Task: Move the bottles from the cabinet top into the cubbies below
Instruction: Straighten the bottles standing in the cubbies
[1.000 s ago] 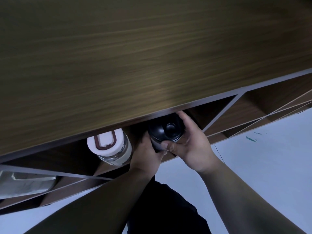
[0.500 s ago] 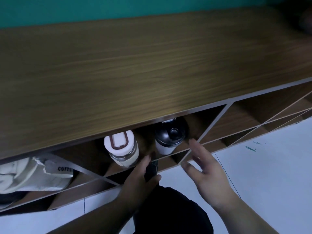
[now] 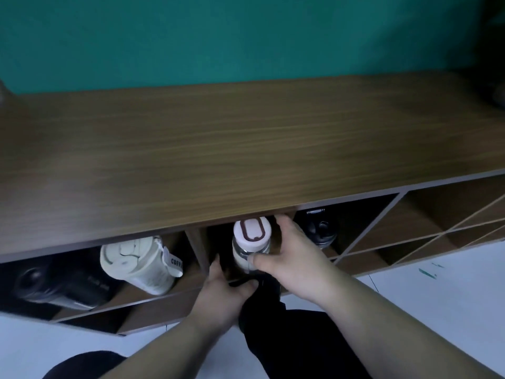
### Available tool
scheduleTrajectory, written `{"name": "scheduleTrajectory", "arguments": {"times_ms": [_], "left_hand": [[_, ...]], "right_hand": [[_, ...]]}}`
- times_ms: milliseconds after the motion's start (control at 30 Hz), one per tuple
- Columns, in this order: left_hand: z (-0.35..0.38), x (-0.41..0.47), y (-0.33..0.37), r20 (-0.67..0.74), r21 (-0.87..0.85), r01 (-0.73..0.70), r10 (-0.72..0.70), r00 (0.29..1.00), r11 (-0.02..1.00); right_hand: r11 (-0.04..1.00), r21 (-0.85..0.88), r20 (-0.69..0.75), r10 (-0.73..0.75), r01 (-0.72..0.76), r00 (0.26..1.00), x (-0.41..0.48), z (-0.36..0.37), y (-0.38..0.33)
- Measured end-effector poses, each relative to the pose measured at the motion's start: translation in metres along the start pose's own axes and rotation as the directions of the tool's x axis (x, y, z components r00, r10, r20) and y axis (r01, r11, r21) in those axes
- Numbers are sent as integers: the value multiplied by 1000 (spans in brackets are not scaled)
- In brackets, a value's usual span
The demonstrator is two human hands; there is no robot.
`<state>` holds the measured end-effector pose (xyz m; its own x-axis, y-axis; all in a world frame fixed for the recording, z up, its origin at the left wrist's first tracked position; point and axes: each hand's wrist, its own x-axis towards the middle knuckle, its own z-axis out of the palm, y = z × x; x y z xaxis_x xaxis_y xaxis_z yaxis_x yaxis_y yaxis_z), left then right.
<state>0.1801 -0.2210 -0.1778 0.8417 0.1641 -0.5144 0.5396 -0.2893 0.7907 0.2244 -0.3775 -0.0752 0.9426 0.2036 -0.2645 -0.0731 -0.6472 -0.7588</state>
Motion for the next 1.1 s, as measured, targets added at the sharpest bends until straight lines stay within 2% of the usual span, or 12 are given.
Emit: {"name": "scheduleTrajectory", "arguments": {"times_ms": [100,300,500,1100], "left_hand": [[2,7,2,31,-7,-30,30,999,1000],[-1,20,5,51,7,-145,145,988,989],[-1,24,8,49,26,-232,231,972,972],[-2,30,5,38,77,-278,276,960,958]], "right_hand": [[998,4,-79,60,-60,995,23,12,2],[973,223,-34,70,-61,997,39,23,24],[954,299,-27,31,-21,999,43,28,33],[985,166,-82,-24,38,996,44,37,35]]}}
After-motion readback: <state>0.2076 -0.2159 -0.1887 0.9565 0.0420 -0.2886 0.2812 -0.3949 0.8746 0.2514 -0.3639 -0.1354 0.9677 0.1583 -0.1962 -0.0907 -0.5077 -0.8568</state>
